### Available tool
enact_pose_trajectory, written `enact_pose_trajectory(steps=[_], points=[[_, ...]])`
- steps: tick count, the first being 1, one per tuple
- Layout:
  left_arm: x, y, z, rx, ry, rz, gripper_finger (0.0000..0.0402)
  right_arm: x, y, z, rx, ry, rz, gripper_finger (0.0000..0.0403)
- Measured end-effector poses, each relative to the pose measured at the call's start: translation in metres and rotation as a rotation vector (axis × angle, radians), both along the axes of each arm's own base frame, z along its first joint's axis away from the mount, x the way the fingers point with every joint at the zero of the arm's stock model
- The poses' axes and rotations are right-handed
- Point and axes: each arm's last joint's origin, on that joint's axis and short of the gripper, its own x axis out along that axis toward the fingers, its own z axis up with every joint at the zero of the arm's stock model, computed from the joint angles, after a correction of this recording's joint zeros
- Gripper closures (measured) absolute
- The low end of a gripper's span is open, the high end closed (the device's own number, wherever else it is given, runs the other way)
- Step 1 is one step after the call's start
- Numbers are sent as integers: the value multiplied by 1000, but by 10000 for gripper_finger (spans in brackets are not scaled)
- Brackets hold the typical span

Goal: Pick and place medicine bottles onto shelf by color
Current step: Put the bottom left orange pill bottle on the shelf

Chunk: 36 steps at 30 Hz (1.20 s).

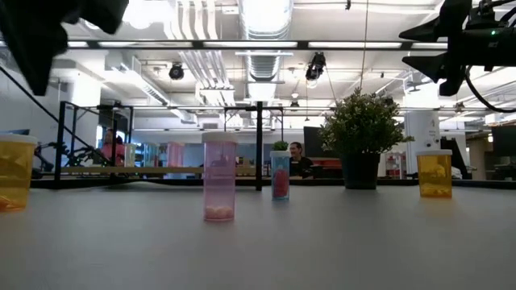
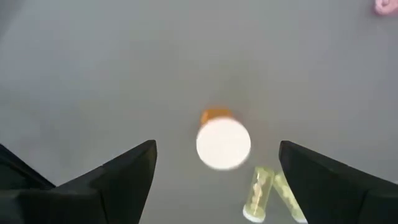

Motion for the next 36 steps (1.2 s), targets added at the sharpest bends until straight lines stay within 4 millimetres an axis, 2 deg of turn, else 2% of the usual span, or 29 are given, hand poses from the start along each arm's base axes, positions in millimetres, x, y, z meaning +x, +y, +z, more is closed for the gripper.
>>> enact_pose_trajectory(steps=[3, 8, 11, 24, 30, 36], points=[[-8, -15, 0, 67, -46, -1, 79, 0, 0, 0, 0, 0, 0, 142], [-22, -38, -4, 312, -220, 55, 79, 0, 0, 0, 0, 0, 0, 142], [-30, -52, -10, 382, -280, 84, 79, 0, 0, 0, 0, 0, 1, 142], [-62, -98, -58, 468, -456, 185, 79, 0, 0, 0, 0, 1, 0, 142], [-74, -107, -72, 448, -512, 285, 76, 0, 0, 0, 0, 0, 0, 142], [-77, -109, -89, 440, -519, 321, 21, 0, 0, 0, 0, 0, 0, 142]])
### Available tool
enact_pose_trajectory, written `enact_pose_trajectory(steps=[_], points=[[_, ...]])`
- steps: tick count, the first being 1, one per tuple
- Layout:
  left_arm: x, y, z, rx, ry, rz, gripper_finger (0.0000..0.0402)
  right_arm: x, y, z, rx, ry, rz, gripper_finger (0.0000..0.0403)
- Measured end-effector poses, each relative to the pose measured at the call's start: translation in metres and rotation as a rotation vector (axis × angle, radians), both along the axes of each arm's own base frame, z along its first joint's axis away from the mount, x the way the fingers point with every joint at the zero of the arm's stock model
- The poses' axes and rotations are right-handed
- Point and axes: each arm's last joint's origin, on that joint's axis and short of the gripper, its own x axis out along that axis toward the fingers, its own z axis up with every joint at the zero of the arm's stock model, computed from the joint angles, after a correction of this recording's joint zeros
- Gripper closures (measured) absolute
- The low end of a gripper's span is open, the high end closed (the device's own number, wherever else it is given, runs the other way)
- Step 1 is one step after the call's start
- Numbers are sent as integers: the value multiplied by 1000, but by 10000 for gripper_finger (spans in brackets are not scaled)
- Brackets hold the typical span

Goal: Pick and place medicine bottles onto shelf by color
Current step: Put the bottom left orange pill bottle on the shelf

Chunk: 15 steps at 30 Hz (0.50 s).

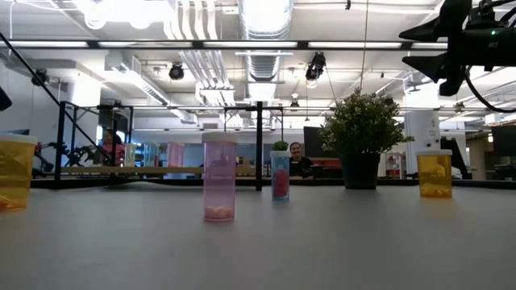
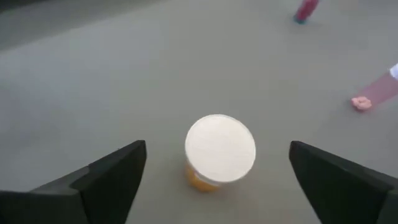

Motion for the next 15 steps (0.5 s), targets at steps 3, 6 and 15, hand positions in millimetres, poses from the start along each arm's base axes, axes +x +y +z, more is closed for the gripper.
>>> enact_pose_trajectory(steps=[3, 6, 15], points=[[2, -2, -3, -10, -13, -2, 6, 0, 0, 0, 0, 0, 1, 142], [1, -5, -6, 2, -5, -10, 11, 0, 0, 0, 0, 0, 0, 142], [2, -11, -37, 128, 64, -34, 13, 0, 0, 0, 0, 0, 0, 142]])
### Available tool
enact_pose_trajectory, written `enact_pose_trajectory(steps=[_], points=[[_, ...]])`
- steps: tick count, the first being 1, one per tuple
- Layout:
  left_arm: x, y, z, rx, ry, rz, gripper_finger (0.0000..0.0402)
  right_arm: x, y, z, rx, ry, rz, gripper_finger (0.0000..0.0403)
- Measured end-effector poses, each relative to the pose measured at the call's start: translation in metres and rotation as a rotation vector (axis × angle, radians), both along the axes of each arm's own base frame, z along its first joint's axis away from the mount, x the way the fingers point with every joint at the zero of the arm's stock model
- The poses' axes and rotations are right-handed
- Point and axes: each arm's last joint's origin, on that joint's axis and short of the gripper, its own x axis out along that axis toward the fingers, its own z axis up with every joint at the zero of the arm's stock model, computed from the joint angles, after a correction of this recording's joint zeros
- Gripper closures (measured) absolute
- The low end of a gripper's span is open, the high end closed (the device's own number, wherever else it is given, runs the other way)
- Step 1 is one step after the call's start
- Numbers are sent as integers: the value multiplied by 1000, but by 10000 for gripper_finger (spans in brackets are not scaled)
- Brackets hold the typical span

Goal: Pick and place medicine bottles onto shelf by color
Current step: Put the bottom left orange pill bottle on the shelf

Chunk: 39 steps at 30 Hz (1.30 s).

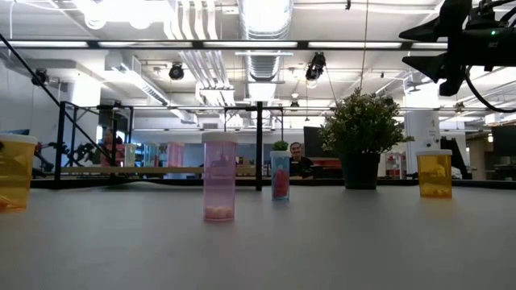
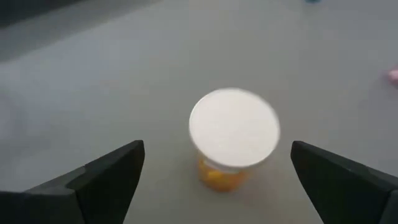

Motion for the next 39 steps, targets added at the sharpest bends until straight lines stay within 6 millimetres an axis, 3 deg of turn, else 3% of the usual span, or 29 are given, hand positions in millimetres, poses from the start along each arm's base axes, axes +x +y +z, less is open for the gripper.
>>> enact_pose_trajectory(steps=[7, 16, 33, 39], points=[[3, -2, -26, 90, 10, 9, 13, 0, 0, 0, 0, 0, 0, 142], [11, 4, -30, 76, -4, 64, 24, 0, 0, 0, 0, 0, 0, 142], [19, 12, -41, 26, -43, 92, 202, 0, 0, 0, 0, 0, 0, 142], [21, 10, -38, 24, -62, 84, 239, 0, 0, 0, 0, 0, 0, 142]])
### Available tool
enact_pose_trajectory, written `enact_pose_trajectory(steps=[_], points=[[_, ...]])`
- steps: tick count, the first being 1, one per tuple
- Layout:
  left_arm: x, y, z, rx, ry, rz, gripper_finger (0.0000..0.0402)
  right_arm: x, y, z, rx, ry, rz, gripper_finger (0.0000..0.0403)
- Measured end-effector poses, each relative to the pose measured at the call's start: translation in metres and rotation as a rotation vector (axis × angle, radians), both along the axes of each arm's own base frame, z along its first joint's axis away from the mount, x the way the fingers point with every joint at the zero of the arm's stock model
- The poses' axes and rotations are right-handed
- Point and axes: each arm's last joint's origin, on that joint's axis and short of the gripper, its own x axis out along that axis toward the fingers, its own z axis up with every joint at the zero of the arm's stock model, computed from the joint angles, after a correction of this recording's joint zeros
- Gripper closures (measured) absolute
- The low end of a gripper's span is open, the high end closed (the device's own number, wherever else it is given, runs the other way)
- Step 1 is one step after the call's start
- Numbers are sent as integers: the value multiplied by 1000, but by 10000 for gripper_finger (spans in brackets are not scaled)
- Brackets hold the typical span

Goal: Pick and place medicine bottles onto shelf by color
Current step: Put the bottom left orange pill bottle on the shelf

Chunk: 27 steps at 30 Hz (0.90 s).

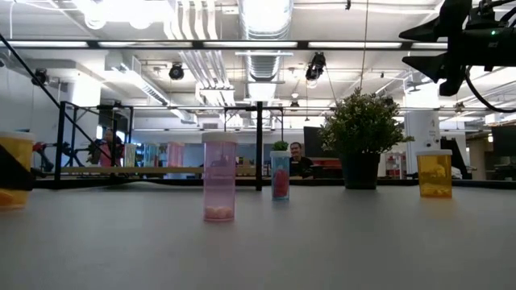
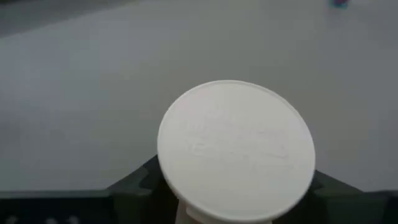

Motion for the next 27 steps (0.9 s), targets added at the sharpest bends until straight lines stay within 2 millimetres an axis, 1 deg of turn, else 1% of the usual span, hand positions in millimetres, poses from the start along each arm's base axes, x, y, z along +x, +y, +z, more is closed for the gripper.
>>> enact_pose_trajectory(steps=[4, 6, 9, 12, 19, 22, 27], points=[[4, 1, 7, 12, -31, -18, 239, 0, 0, 0, 0, 0, 0, 142], [7, 5, 14, 33, -4, -48, 237, 0, 0, 0, 0, 0, 0, 142], [16, 13, 27, 76, 56, -100, 237, 0, 0, 0, 0, 0, 0, 142], [28, 27, 43, 121, 66, -127, 237, 0, 0, 0, 0, 0, 0, 142], [62, 73, 75, 279, 46, -89, 237, 0, 0, 0, 0, 0, -1, 142], [81, 94, 82, 295, 35, -47, 237, 0, 0, 0, 0, 0, 0, 142], [118, 131, 89, 302, -3, 4, 237, 0, 0, 0, 0, 0, 0, 142]])
